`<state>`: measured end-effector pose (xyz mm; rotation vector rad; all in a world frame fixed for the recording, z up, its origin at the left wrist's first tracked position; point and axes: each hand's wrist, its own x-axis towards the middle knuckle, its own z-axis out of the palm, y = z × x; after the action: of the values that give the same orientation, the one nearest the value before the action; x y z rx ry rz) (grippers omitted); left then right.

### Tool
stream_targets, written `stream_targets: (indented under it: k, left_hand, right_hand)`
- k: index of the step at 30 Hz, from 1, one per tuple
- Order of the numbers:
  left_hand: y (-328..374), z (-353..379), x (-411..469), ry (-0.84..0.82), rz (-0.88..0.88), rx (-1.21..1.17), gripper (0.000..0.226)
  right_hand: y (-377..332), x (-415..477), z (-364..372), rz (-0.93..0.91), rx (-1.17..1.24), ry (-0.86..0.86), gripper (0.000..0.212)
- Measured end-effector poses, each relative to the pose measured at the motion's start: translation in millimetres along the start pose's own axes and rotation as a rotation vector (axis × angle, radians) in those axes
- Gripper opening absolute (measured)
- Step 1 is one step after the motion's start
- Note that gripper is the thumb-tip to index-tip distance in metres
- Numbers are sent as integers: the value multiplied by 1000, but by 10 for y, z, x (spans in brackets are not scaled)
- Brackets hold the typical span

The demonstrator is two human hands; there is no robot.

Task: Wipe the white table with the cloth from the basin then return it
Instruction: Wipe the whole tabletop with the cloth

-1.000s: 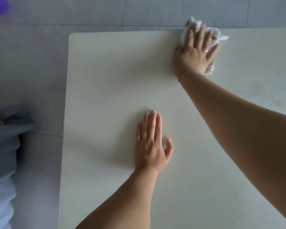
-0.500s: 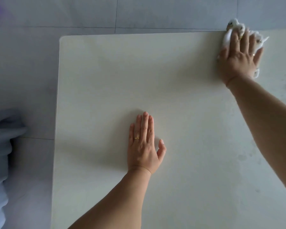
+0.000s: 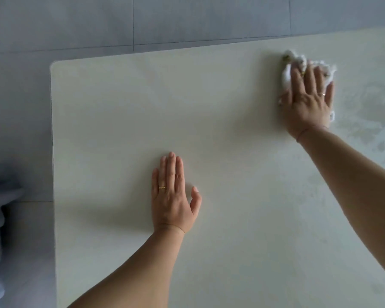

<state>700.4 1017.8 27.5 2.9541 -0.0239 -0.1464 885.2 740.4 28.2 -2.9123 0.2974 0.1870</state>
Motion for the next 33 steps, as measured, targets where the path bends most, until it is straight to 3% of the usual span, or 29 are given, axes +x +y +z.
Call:
stream_targets:
  k: [2,4,8,11,15,19,21,23,26,28,30,33]
  left_hand:
    - [3,2,6,4,0,9,69]
    - [6,0,0,1,3,14,69]
    - [9,-1,1,10,3,25,68]
    - [3,-3,3,14,11,23,68]
    - [9,9,4,22,9,25,68]
    - [17,13,0,32,5,31,68]
    - [18,13,-8,35,11,33,68]
    - [21,13,-6,50,18,38,68]
    - [17,18,-4,67,27,25,68]
    - [12,28,-2,71,22,23,68]
    - [8,41,-5,73,18,22,68]
    - [11,49,-8,76,18,32,68]
  right_hand:
    - [-142,-32,37,154,48,18,55]
    - [-483,-214,109,196,93,16,58]
    - [-871,-806,284,-185,63,-59,57]
    - [-379,-727,179,-366,2,-66,54]
    - [437,-618,-5,4,21,-2,54]
    - [54,-739,71,279,122,38,58]
    - [-318,-983,198,171,124,15,58]
    - [-488,-1251,269,-87,77,-45,58]
    - [-114,-1251,196,-333,38,-83,54]
    - [303,-1173,122,-235,17,-36,55]
    - [626,-1133,59,-25,24,-10,55]
    - [462,-1203,99,218,96,43,56]
